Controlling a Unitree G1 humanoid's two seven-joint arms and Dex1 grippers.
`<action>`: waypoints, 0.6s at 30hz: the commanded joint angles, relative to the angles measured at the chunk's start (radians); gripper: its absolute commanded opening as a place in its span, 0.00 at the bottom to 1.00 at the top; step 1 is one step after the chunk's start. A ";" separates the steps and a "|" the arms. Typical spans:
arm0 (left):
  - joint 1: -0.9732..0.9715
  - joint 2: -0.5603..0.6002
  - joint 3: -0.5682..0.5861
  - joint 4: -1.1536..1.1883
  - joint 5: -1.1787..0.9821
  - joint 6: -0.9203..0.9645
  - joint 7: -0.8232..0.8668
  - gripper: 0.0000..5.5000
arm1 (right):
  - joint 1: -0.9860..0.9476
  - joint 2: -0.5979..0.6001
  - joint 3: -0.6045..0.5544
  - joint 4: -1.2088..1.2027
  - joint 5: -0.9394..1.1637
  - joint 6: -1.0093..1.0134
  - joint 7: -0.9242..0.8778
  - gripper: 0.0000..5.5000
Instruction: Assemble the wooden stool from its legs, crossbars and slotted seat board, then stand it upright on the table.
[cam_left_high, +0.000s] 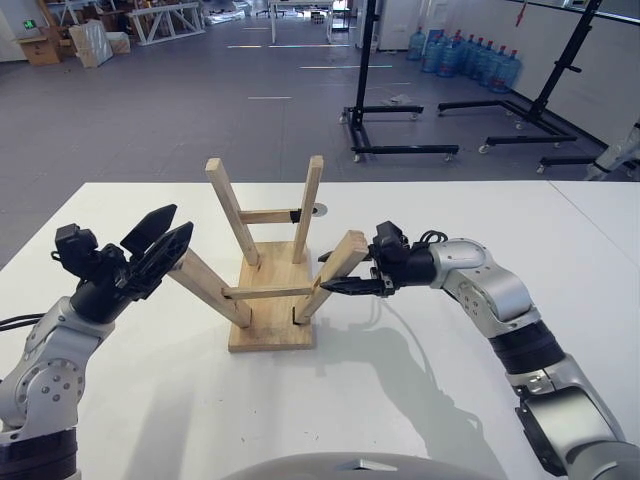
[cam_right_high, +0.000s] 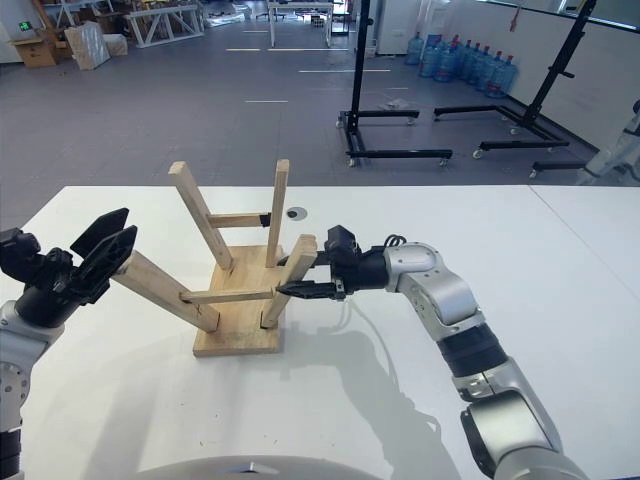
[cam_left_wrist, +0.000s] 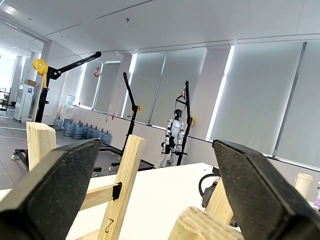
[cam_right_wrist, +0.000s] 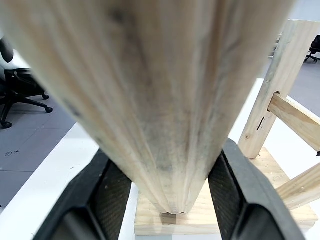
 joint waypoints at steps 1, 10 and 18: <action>0.078 -0.008 -0.050 0.066 0.093 0.054 0.037 0.74 | 0.135 -0.018 0.187 -0.016 -0.137 0.081 -0.010 0.37; 0.073 0.004 -0.056 0.076 0.091 0.064 0.033 0.74 | 0.171 -0.011 0.216 -0.211 -0.006 0.326 -0.158 0.37; 0.065 0.013 -0.073 0.084 0.093 0.061 0.030 0.74 | 0.062 0.035 0.184 -0.220 0.072 0.502 -0.240 0.37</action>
